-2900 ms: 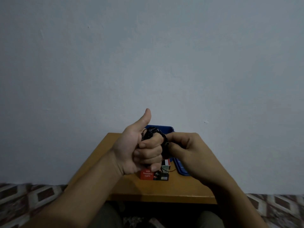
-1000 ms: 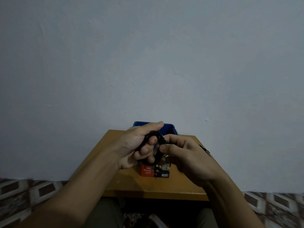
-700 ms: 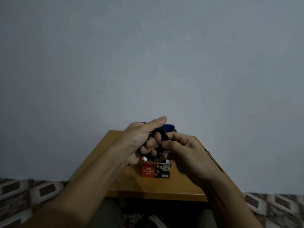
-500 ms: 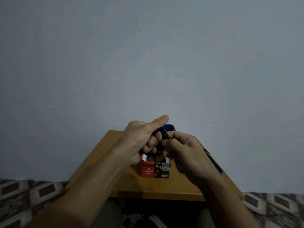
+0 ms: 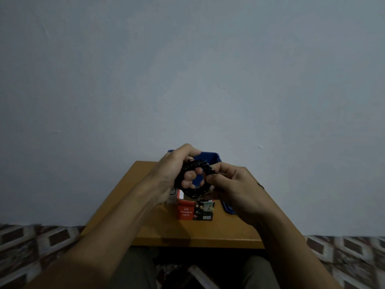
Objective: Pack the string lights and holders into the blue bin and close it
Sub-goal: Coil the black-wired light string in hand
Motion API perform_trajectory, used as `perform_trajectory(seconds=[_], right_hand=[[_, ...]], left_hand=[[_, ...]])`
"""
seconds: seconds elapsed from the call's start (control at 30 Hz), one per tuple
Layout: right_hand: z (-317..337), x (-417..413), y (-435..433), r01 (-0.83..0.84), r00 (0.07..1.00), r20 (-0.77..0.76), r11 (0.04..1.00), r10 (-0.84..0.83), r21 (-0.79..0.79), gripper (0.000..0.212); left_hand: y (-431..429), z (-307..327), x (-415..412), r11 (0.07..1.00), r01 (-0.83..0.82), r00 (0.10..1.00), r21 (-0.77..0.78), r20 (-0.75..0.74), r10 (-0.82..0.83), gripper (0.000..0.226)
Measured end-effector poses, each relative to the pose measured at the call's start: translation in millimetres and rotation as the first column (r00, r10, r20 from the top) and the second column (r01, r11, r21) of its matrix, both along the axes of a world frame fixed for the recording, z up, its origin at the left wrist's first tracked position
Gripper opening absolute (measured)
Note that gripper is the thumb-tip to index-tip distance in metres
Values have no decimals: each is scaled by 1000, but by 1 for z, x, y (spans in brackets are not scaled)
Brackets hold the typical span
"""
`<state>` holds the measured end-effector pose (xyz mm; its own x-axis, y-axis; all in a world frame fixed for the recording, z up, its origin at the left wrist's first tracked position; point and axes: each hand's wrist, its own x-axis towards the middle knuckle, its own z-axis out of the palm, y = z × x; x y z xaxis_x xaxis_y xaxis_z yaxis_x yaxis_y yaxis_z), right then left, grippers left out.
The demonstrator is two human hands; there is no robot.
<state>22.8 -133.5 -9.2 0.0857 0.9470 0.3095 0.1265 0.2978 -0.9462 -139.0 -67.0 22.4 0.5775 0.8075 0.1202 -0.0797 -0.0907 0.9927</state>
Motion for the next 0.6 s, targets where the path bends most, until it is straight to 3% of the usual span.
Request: perform_trajectory(seconds=[0.2, 0.33, 0.47, 0.6], right_hand=[[-1, 14, 27, 50, 999, 24, 992, -48, -115, 21], [-3, 26, 52, 142, 985, 118, 982, -127, -127, 18], [-6, 34, 69, 215, 952, 243, 971, -184, -105, 16], [-17, 40, 87, 213, 922, 347, 973, -170, -88, 18]], left_hand=[[27, -12, 10, 998, 25, 997, 65, -81, -20, 19], [48, -20, 18, 974, -14, 970, 227, -235, 69, 19], [71, -29, 23, 866, 11, 887, 499, -404, 222, 25], [96, -45, 27, 833, 31, 851, 553, -451, 268, 24]])
